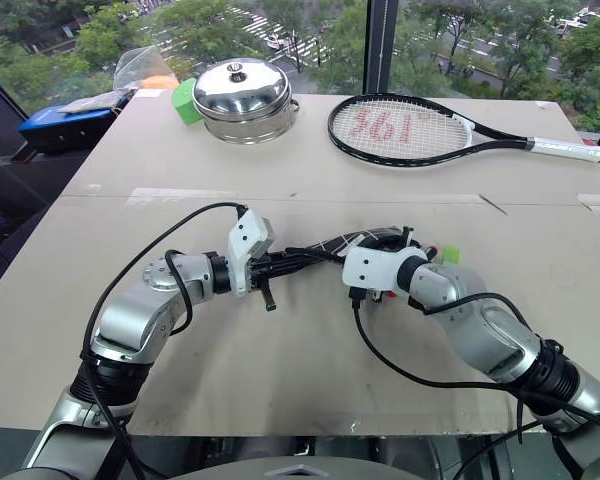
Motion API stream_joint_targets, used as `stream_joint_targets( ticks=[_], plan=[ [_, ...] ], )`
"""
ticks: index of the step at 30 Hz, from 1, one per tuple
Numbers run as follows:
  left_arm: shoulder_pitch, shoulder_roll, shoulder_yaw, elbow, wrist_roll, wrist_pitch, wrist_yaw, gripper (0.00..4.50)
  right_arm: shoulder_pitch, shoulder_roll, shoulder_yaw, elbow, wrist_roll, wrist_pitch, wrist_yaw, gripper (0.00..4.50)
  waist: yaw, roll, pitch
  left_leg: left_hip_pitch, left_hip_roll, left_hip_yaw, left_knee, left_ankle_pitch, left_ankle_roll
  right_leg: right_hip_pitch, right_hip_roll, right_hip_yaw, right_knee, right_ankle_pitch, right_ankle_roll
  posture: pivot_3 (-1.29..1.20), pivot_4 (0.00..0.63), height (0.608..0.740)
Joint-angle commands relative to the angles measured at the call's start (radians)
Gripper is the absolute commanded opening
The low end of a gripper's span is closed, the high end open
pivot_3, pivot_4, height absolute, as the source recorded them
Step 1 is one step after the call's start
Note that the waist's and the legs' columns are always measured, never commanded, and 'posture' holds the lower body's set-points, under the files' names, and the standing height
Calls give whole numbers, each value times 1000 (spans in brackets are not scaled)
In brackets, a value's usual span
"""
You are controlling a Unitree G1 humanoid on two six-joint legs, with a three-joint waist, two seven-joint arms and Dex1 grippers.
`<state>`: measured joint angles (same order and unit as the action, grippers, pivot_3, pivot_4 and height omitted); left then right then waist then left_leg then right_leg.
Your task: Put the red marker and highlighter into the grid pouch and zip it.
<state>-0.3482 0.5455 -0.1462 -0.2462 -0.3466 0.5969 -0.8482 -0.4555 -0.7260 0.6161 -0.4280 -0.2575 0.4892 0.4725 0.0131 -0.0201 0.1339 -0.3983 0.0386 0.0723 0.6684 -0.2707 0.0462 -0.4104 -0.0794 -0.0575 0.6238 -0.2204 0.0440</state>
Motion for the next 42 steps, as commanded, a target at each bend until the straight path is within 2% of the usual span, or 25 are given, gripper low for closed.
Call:
stream_joint_targets(
  ticks=[1, 4, 6, 10, 14, 18, 23, 26, 28, 33, 36, 39, 42],
  plan=[
    [-21, -5, 13, -44, -17, 3, 7, 0, -9, 12, -43, 10, -53, -57, 21, 2228, 0, 0, 0, 0, 0, 0, 0, 0, 0, 0, 0, 0, 0, 0, 0, 0, 150, 740],
    [-17, -4, 17, -45, -16, 10, 13, 0, 4, 21, -63, 27, -90, -74, 22, 3767, 0, 0, 0, 0, 0, 0, 0, 0, -1, 0, 0, 0, 0, 0, 0, 0, 150, 740],
    [-15, -5, 19, -45, -16, 12, 17, 0, 9, 31, -74, 28, -101, -81, 32, 4462, 0, 0, 0, 0, 0, 0, 0, 0, -1, 0, 0, 0, 0, 0, 0, 0, 150, 740],
    [-11, -6, 21, -42, -19, 17, 25, 0, 28, 34, -102, 20, -114, -86, 66, 4462, 0, 0, 0, 0, 0, 0, 0, 0, -1, 0, 0, 0, 0, 0, 0, 0, 150, 740],
    [9, 11, 31, -2, -6, -9, 17, 0, 130, 91, -315, -113, 136, 104, 170, 4462, 2, 0, 0, 0, 0, -1, 0, 0, -1, 0, 0, -1, 0, 0, 0, 0, 150, 740],
    [27, 30, 46, 26, -7, -36, 7, 0, 194, 173, -595, -280, 412, 381, 244, 4462, 1, 0, 0, 0, 2, -1, 0, -2, 3, 1, 0, 0, 0, 0, 0, 0, 150, 740],
    [36, 49, 76, 41, -10, -47, 10, 0, 206, 187, -807, -366, 569, 615, 228, 4462, 2, 0, 0, 1, 2, -1, 0, -2, 4, 1, -1, 0, 2, -2, -5, 0, 150, 740],
    [38, 62, 97, 46, -11, -49, 13, 0, 250, 143, -813, -358, 548, 711, 168, 4462, 2, 0, 0, 1, 2, -1, 0, -2, 4, 1, -1, -1, 2, -2, -5, 0, 150, 740],
    [38, 66, 105, 45, -12, -49, 13, 0, 252, 154, -821, -313, 502, 802, 73, 4462, 1, 0, 0, 1, 2, -1, 0, -2, 4, 1, -1, -1, 1, -2, -5, 0, 150, 740],
    [39, 62, 109, 40, -10, -50, 16, 0, 249, 228, -760, -265, 417, 902, -124, 4462, 1, 0, 0, 1, 1, 0, 0, -2, 4, 0, -1, 0, 2, -2, -5, 0, 150, 740],
    [36, 55, 105, 34, -11, -49, 22, 0, 284, 326, -724, -222, 377, 922, -225, 4462, 0, -1, -1, 1, 0, -1, 0, -2, 4, 0, -1, 0, 2, -2, -5, 0, 150, 740],
    [34, 50, 102, 27, -13, -46, 26, 0, 317, 408, -720, -200, 358, 919, -283, 3573, 0, -1, -2, 1, 0, -1, -1, -2, 4, 0, -1, -1, 2, -2, -5, 0, 150, 740],
    [34, 48, 100, 23, -15, -45, 27, 0, 322, 448, -733, -219, 364, 938, -300, 2136, -1, -4, -4, 1, 1, 0, 0, -2, 4, 1, -1, 0, 2, -2, -4, 0, 150, 740]
  ],
)
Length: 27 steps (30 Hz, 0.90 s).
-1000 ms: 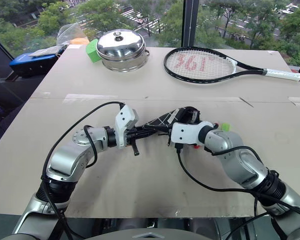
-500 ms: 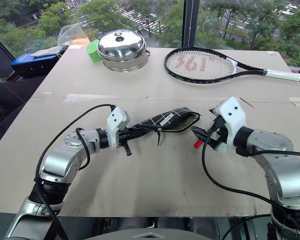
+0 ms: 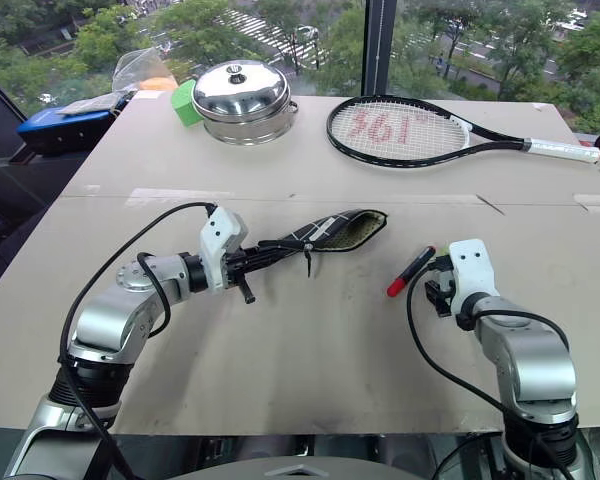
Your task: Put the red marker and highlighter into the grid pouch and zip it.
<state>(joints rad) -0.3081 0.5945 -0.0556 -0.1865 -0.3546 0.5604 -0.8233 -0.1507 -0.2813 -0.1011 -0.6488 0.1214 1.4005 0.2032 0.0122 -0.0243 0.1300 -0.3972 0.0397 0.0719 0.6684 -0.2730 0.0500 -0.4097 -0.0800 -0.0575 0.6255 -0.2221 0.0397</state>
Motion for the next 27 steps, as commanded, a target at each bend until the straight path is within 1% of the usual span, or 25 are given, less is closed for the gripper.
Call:
stream_joint_targets(
  ticks=[1, 2, 3, 4, 6, 7, 8, 10, 12, 13, 15, 16, 18, 20, 22, 24, 27],
  plan=[
    [-7, -1, 9, -36, -7, -9, 2, 0, 20, 0, -14, -3, -16, 29, -34, 1590, 1, 0, 0, 0, 0, 0, 0, 0, 0, 0, 0, 0, 0, 0, 0, 0, 150, 740],
    [-8, -2, 8, -35, -8, -10, 0, 0, 25, -8, -12, -10, -19, 27, -36, 1280, 3, -1, 0, 0, 0, 0, 0, 0, 0, 0, 0, 0, 0, 0, 0, 0, 150, 740],
    [-10, -4, 6, -34, -8, -10, -1, 0, 28, -18, -19, -23, -17, 30, -33, 864, 4, -1, -1, 0, 0, 0, 0, 0, 0, 0, -1, 0, 0, 0, 0, 0, 150, 740],
    [-12, -5, 4, -33, -9, -10, -2, 0, 32, -33, -26, -36, -14, 30, -28, 775, 5, -1, -1, 0, 0, -1, 0, 0, 0, 0, -2, 0, 0, 0, 0, 0, 150, 740],
    [-16, -10, 1, -33, -11, -9, -2, 0, 43, -98, -32, -76, -2, 10, 6, 775, 8, 0, 0, 0, -1, -1, 0, 0, 0, 0, -2, -1, 0, 0, 0, 0, 150, 740],
    [-19, -14, -2, -33, -12, -8, -2, 0, 55, -190, -27, -118, 10, -34, 59, 775, 9, 0, 0, -1, -1, -1, 0, 0, 0, 0, -2, -1, 0, 0, 0, 0, 150, 740],
    [-21, -16, -3, -33, -13, -7, -3, 0, 63, -256, -22, -147, 19, -65, 97, 775, 10, 4, 2, -1, -1, -1, 0, 0, 0, 0, -3, -1, 0, 0, 0, 0, 150, 740],
    [-23, -21, -8, -37, -12, -5, -4, 0, 65, -392, -15, -197, 60, -115, 193, 775, 4, 3, 2, -2, -2, 0, 0, -1, 1, 0, -4, 0, -2, 0, 0, 0, 150, 740],
    [-23, -27, -19, -45, -10, -5, -5, 0, 16, -556, 36, -225, 87, -193, 312, 775, -5, 8, 5, -1, -2, 1, 0, -1, 2, 0, -3, 0, -2, 0, 1, 0, 150, 740],
    [-24, -29, -26, -47, -7, -7, -6, 0, -25, -625, 80, -220, 84, -240, 351, 775, -14, 7, 5, 0, -2, 2, -1, -1, 2, 0, -3, 2, -2, 0, 1, 0, 150, 740],
    [-29, -34, -37, -51, -6, -8, -6, 0, -108, -694, 171, -198, 83, -299, 404, 775, -22, 5, 4, 1, -1, 1, 0, -1, 2, 0, 1, 1, -2, -1, 2, 0, 150, 740],
    [-30, -36, -39, -51, -6, -7, -5, 0, -135, -710, 199, -188, 84, -315, 419, 775, -22, 4, 4, 1, -1, -1, -1, -1, 2, 0, 2, 0, -1, -2, 4, 0, 150, 740],
    [-34, -43, -48, -60, -7, -4, -4, 0, -238, -724, 313, -135, 43, -376, 454, 775, -17, 2, 3, 1, 1, -3, -1, -1, 2, 0, 3, -1, -1, -2, 3, 0, 150, 740],
    [-36, -49, -58, -71, -11, -1, -3, 0, -331, -737, 434, -70, -22, -447, 501, 775, -19, 5, 5, 0, 1, -2, -1, -1, 1, 0, 3, -1, -1, 0, 0, 0, 150, 740],
    [-35, -51, -62, -82, -13, 1, -3, 0, -415, -733, 538, 9, -96, -503, 531, 775, -22, 5, 5, 0, 0, -1, 0, -1, 1, -1, 0, 1, -1, 0, 0, 0, 150, 740],
    [-31, -47, -71, -92, -9, -6, -10, 0, -485, -709, 603, 80, -152, -552, 551, 775, -22, 4, 5, 0, 0, 0, 0, -1, 2, 0, 0, 1, -2, 0, 0, 0, 150, 740],
    [-19, -31, -89, -102, 12, -34, -24, 0, -605, -635, 693, 199, -229, -632, 602, 775, -21, 4, 5, -1, -1, 1, 0, -1, 1, -1, -1, 1, -2, 0, 0, 0, 150, 740]
  ],
)
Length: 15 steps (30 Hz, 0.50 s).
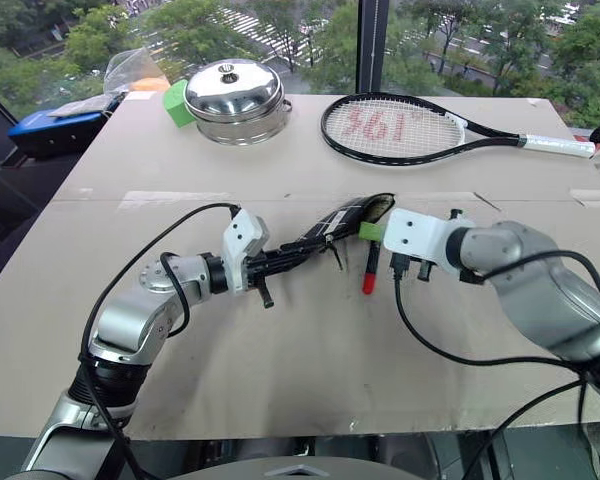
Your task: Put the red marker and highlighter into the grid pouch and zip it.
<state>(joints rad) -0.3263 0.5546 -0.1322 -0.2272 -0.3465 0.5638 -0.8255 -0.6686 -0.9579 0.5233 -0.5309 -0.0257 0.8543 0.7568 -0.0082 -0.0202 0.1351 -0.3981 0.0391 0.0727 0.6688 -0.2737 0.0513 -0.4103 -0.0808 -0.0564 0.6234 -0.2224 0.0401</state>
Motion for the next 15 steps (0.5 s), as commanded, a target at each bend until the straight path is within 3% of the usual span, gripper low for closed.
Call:
stream_joint_targets(
  ticks=[1, 4, 15],
  plan=[
    [1, 11, -16, -63, 9, -43, -23, 0, -113, 58, 92, 111, -107, -118, 67, 775, -1, 0, 0, 0, 0, 0, 0, 0, 0, 0, 0, 0, 0, 0, 0, 0, 150, 740],
    [4, 13, -16, -65, 16, -49, -22, 0, -156, 90, 110, 165, -145, -172, 118, 775, 6, 0, 0, 0, 0, -1, 0, 2, -4, 0, 1, -1, 0, 2, 4, 0, 150, 740],
    [34, 48, 2, -68, 17, -69, -23, 0, -147, 76, -21, 166, -113, -161, 249, 775, 14, 0, 0, 0, 0, 0, 0, 2, -3, 0, 0, -1, 1, 2, 4, 0, 150, 740]
  ],
)
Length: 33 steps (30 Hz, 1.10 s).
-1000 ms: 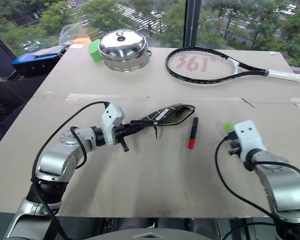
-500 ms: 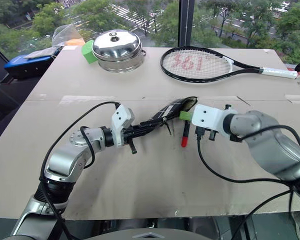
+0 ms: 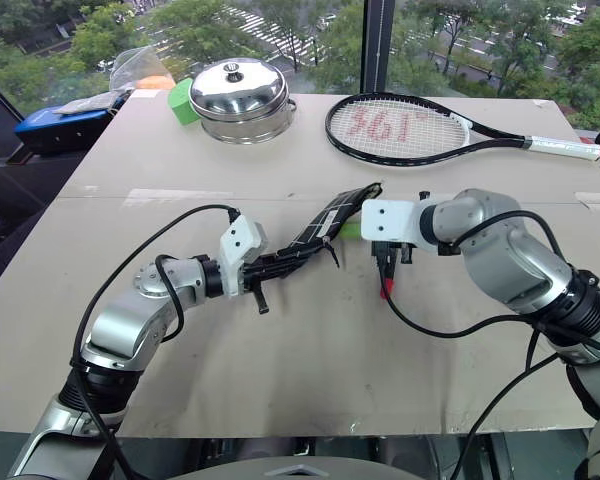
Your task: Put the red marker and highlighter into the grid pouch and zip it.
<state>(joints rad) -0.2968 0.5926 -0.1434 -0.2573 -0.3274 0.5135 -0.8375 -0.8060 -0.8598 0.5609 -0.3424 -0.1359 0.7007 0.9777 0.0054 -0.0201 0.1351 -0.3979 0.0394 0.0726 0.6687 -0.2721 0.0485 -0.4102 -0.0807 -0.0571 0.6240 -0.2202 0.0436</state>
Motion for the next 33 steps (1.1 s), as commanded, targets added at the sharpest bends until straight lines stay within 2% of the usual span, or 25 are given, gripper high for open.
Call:
stream_joint_targets(
  ticks=[1, 4, 9, 12, 20, 26, 30, 32, 33],
  plan=[
    [2, 10, 15, -33, -3, -18, -11, 0, 2, -43, -84, -34, 18, 4, 54, 775, 2, 0, 0, 0, 0, 0, 0, 0, 0, 0, 0, 0, 0, 0, 0, 0, 150, 740],
    [-3, 11, 19, -26, -4, -16, -13, 0, 38, -109, -168, -63, 72, 32, 109, 775, 10, 0, 0, 0, 0, 0, 0, 0, 0, 0, 0, 0, 0, 0, 0, 0, 150, 740],
    [0, 15, 23, -30, -9, -12, -17, 0, 97, -164, -263, -103, 108, 66, 118, 775, 7, 0, 0, 0, 0, 0, 0, -1, 1, 0, -1, 0, 0, 0, 0, 0, 150, 740],
    [-5, 13, 15, -31, -10, -9, -23, 0, 118, -162, -270, -109, 97, 72, 95, 775, 6, 0, 0, 1, 0, 0, 0, -1, 2, 0, -1, 0, 0, -1, -1, 0, 150, 740],
    [-28, 7, -3, -19, -1, -23, -41, 0, 66, -60, -141, -41, -10, 18, 41, 775, 7, 0, 0, 1, -1, 1, 0, 0, 0, 0, 0, 0, 1, -2, -3, 0, 150, 740],
    [-31, 3, -17, -17, 15, -44, -43, 0, -15, 25, -39, 55, -96, -90, 64, 775, 8, 0, 0, 0, -1, 1, 0, 1, -1, 0, 1, 0, 1, 0, 0, 0, 150, 740],
    [-31, 3, -13, -11, 18, -51, -42, 0, -51, 55, -23, 100, -122, -159, 88, 775, 8, 0, 0, 0, -1, 1, 0, 1, -2, 0, 1, 0, 1, 0, 0, 0, 150, 740],
    [-32, -1, -13, -6, 20, -56, -40, 0, -64, 109, -13, 141, -116, -233, 82, 775, 7, 0, 0, 0, -1, 1, 0, 1, -2, 0, 1, 0, 1, 0, 0, 0, 150, 740],
    [-31, -5, -15, -3, 22, -62, -40, 0, -68, 171, -5, 192, -111, -275, 51, 775, 5, 0, 0, 0, -1, 1, 0, 1, -2, 0, 1, 0, 1, 0, 0, 0, 150, 740]
  ],
)
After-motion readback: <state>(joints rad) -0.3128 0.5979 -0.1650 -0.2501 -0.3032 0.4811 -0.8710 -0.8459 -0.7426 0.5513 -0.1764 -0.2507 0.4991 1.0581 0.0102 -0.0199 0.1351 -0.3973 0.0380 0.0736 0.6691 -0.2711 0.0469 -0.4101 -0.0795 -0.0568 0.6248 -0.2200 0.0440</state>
